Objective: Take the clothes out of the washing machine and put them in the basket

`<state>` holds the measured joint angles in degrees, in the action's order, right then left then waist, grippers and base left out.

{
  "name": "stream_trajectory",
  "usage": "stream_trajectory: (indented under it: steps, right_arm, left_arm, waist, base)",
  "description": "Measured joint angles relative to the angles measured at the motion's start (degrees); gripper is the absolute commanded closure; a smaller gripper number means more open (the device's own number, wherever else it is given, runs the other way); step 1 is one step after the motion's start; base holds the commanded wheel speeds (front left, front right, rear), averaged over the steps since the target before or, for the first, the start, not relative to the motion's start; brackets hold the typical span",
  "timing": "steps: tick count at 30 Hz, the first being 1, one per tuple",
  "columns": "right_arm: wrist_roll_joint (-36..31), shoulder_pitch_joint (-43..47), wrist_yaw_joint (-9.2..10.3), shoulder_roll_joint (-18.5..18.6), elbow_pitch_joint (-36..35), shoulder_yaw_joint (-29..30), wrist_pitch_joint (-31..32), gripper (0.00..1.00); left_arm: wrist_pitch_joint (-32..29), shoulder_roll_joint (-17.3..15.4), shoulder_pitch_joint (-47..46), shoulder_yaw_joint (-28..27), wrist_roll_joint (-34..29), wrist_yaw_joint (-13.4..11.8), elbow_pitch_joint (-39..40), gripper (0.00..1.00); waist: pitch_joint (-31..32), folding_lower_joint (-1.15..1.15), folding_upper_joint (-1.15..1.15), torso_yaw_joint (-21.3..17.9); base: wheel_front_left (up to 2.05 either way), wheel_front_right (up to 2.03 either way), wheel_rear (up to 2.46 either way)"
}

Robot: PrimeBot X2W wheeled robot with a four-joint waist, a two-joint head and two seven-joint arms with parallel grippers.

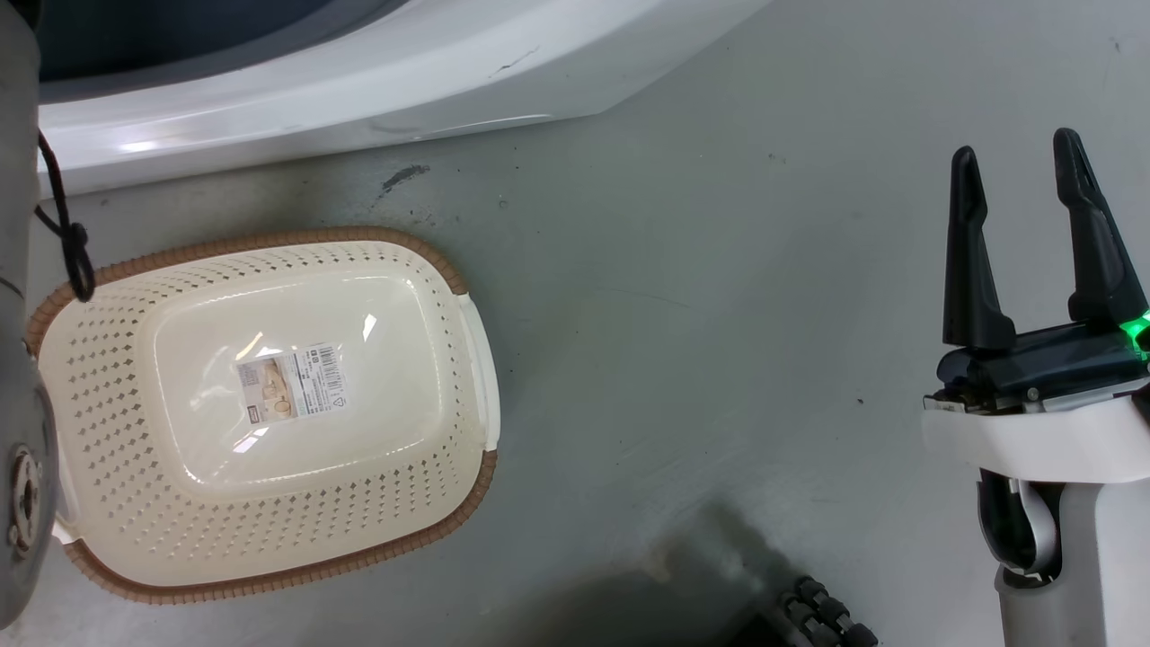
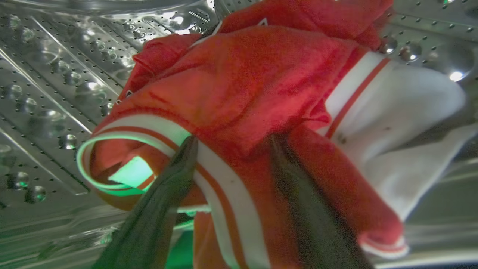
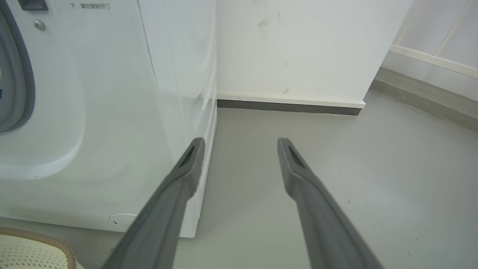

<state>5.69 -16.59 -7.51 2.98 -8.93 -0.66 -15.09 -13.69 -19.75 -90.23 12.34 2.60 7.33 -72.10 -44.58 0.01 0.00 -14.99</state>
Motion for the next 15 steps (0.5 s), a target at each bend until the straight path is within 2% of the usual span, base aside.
stream_trajectory:
  steps: [5,6,7,15]
  right_arm:
    - [0.3,-0.1,0.00,0.0,0.0,-0.2,0.0,0.00]
    - [0.4,-0.1,0.00,0.0,0.0,-0.2,0.0,0.00]
    - [0.4,-0.1,0.00,0.0,-0.1,-0.2,0.0,0.00]
    - [0.4,-0.1,0.00,0.0,-0.3,-0.5,0.0,0.00]
  left_arm:
    - [-1.1,-0.2,-0.5,0.8,0.2,0.0,-0.3,0.00]
    - [-1.7,-0.2,-0.6,1.0,0.3,0.0,-0.4,0.62]
    - [-1.9,-0.3,-0.7,1.2,0.3,0.0,-0.5,1.00]
    - [0.6,-0.2,-0.1,1.4,1.7,0.1,-0.8,1.00]
  waist:
    - [0.0,-0.01,0.00,-0.2]
    - [0.0,-0.01,0.00,-0.2]
    - [0.0,-0.01,0.00,-0.2]
    - [1.2,-0.01,0.00,0.0]
  base:
    - [0.00,0.00,0.00]
    - [0.00,0.00,0.00]
    - [0.00,0.00,0.00]
    - [0.00,0.00,0.00]
